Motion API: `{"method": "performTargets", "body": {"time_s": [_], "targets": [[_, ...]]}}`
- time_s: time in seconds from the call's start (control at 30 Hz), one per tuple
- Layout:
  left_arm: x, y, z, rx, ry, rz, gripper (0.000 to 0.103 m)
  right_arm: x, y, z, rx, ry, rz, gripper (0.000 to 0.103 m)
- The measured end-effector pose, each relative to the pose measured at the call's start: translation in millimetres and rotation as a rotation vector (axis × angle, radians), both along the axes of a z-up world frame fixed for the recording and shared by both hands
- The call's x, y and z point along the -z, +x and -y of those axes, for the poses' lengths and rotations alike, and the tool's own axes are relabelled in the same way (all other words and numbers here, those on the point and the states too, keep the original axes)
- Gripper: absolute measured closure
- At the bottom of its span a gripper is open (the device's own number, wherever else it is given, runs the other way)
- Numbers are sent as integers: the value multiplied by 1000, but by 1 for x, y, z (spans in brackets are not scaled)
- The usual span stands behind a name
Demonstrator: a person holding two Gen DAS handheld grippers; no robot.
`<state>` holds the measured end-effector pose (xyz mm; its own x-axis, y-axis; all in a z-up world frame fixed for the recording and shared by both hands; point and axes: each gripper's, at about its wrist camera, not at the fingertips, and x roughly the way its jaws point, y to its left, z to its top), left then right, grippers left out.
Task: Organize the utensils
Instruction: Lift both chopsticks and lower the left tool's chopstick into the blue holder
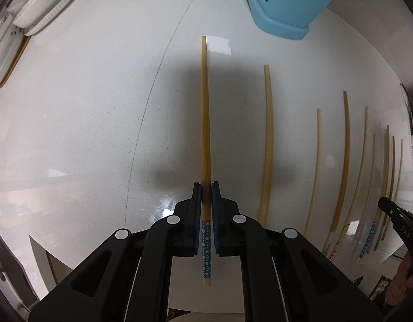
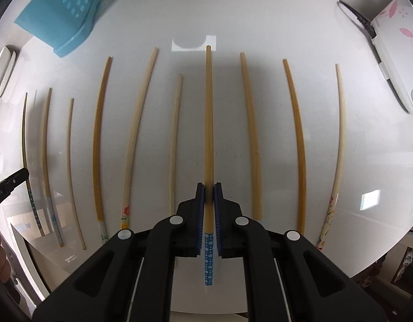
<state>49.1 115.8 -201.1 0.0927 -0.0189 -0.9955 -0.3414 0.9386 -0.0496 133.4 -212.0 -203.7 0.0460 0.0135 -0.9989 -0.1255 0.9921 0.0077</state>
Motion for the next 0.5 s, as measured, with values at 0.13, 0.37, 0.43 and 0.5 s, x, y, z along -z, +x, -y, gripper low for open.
{"method": "performTargets", "body": {"time_s": [0.13, 0.37, 0.43, 0.5], "targets": [[-9, -5, -2, -12, 2, 30, 96, -10, 0, 7, 2, 9, 27, 97], [-39, -17, -9, -31, 16, 101, 96, -35, 2, 16, -2, 33, 90, 97], [-48, -20, -11, -41, 14, 126, 96, -42, -9, 19, -4, 40, 107, 97], [-55, -23, -11, -46, 20, 154, 96, -53, -11, 15, -9, 48, 132, 97]]}}
